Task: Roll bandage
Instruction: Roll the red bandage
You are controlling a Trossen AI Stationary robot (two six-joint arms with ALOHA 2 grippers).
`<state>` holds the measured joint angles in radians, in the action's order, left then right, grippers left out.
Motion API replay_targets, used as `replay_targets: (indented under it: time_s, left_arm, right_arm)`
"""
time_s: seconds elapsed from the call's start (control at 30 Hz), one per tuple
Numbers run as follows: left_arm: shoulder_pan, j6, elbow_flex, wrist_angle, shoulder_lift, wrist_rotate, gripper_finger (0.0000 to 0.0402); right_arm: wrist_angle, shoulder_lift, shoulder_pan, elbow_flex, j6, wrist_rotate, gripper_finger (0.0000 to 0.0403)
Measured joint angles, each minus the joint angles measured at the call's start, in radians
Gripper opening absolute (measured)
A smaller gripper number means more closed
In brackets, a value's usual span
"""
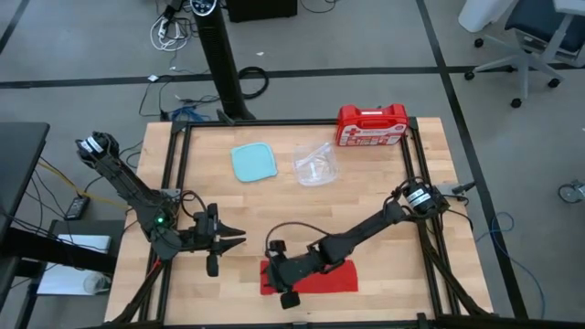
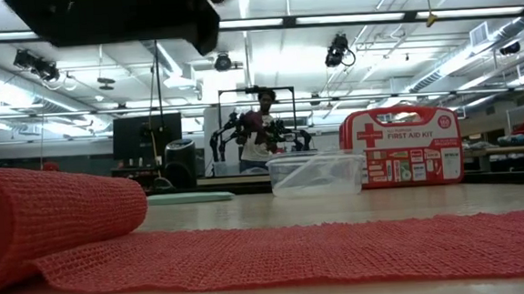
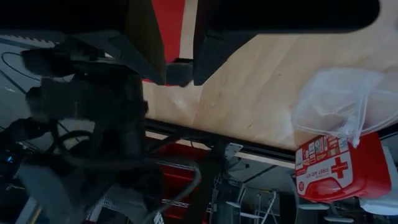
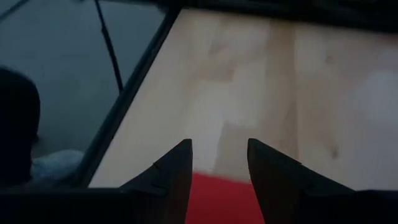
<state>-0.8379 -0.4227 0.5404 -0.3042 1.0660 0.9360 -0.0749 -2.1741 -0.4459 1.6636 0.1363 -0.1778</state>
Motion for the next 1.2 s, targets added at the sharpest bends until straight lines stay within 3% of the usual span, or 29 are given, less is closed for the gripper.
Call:
replay_targets:
  time_s: [0.27,0.6,1.2]
  left_arm:
    - [0.000,0.004,0.000,0.001,0.000,0.009,0.0085]
    - [0.000,0.022,0.000,0.002,0.000,0.008,0.0085]
    - [-0.002,0.018,0.000,0.003,0.000,-0.006,0.0085]
  right_arm:
    - [-0.025,-0.005,-0.001,0.049,-0.024,0.005,0.0151]
    - [-0.025,-0.148,-0.034,0.132,-0.001,0.006,0.0151]
    - [-0.191,-0.146,-0.001,0.145,0.002,-0.054,0.0151]
